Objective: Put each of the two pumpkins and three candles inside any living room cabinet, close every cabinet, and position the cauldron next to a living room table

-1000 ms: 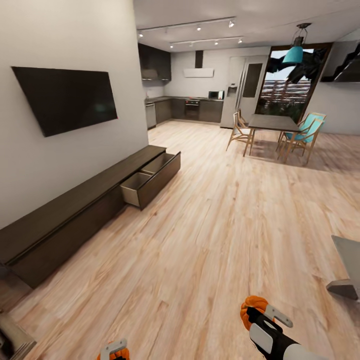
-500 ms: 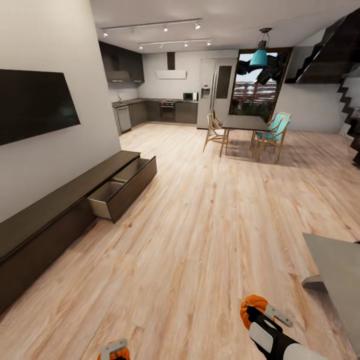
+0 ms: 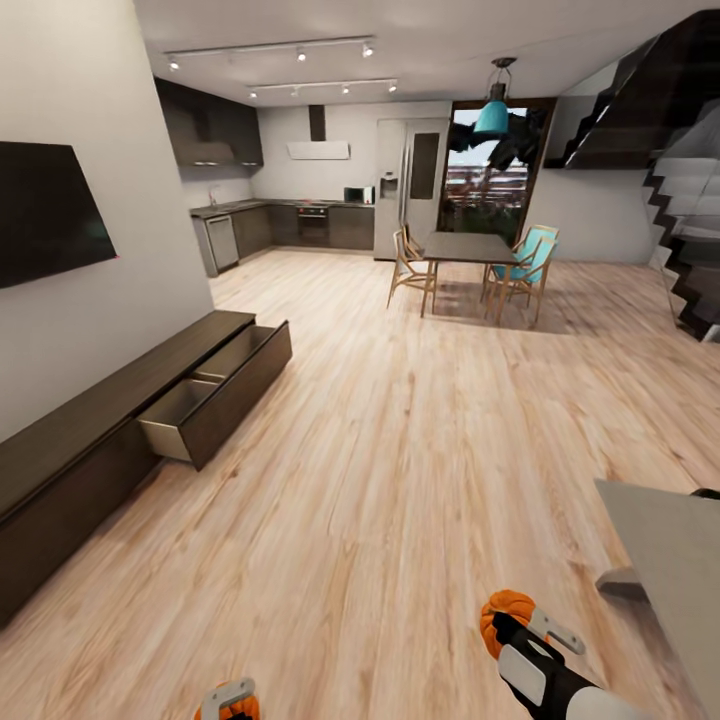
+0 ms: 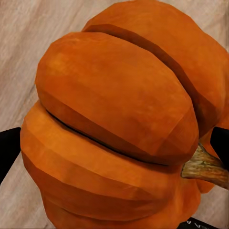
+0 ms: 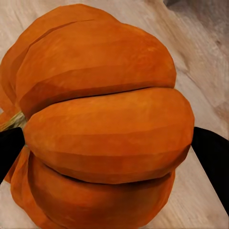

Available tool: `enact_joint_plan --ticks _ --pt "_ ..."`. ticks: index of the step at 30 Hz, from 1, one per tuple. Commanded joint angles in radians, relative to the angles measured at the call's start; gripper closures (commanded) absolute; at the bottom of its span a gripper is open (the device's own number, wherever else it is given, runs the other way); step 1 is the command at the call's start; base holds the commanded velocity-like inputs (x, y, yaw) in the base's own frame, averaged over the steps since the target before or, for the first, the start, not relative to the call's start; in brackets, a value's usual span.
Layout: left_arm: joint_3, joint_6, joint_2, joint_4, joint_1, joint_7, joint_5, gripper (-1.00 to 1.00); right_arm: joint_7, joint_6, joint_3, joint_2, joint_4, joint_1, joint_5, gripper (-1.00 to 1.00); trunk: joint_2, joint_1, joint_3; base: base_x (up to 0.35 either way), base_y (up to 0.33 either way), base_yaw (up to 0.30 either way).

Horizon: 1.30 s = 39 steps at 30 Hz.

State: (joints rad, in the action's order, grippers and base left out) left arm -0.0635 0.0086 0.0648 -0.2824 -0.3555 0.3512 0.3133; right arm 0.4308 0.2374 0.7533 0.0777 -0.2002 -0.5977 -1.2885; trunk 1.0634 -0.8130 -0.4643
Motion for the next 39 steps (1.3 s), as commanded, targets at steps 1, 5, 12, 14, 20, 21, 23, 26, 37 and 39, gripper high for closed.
enact_joint_plan --ticks 1,5,12,14,20,21,23,26,37,39 --pt "-0.007 0.001 0.000 -0.001 0.000 0.006 0.006 1.00 0.004 0.004 0.009 0.001 -0.003 -0.001 -0.006 1.00 0.001 -0.001 -0.001 0.320 0.000 -0.001" --pt "-0.007 0.001 0.000 -0.001 0.000 0.006 0.006 1.00 0.002 0.005 0.009 0.001 -0.004 -0.001 -0.006 1.00 0.001 -0.001 -0.001 0.321 0.000 0.000" --pt "-0.007 0.001 0.000 -0.001 0.000 0.006 0.006 1.00 -0.053 0.005 0.009 0.003 -0.004 -0.001 -0.006 1.00 0.001 -0.001 -0.001 0.321 0.000 0.000" --pt "-0.007 0.001 0.000 -0.001 0.000 0.006 0.006 1.00 -0.081 0.005 0.009 0.004 -0.002 -0.001 -0.006 1.00 0.001 -0.001 -0.001 0.321 0.000 -0.007" --pt "-0.007 0.001 0.000 -0.001 0.000 0.006 0.006 1.00 -0.096 0.005 0.009 0.002 0.001 -0.001 -0.006 1.00 0.001 -0.001 0.004 0.321 0.000 -0.144" --pt "-0.007 0.001 0.000 -0.001 0.000 0.006 0.006 1.00 -0.096 0.005 0.009 0.002 0.001 -0.001 -0.006 1.00 0.001 -0.001 0.004 0.321 0.000 -0.080" --pt "-0.008 0.001 0.000 -0.001 0.000 0.006 0.006 1.00 -0.097 0.005 0.009 0.002 0.000 -0.001 -0.006 1.00 0.001 -0.001 0.004 0.321 0.000 -0.034" --pt "-0.008 0.001 0.000 -0.001 0.000 0.006 0.006 1.00 -0.098 0.005 0.009 0.002 -0.001 -0.001 -0.006 1.00 0.001 -0.001 0.005 0.321 0.000 -0.011" --pt "-0.009 0.001 0.000 -0.001 0.000 0.006 0.006 1.00 -0.101 0.005 0.009 0.001 -0.001 -0.001 -0.006 1.00 0.001 -0.001 0.005 0.321 0.000 -0.001" --pt "-0.009 0.001 0.000 -0.001 0.000 0.006 0.006 1.00 -0.101 0.005 0.009 0.001 -0.001 -0.001 -0.006 1.00 0.001 -0.001 0.005 0.321 0.000 0.000"
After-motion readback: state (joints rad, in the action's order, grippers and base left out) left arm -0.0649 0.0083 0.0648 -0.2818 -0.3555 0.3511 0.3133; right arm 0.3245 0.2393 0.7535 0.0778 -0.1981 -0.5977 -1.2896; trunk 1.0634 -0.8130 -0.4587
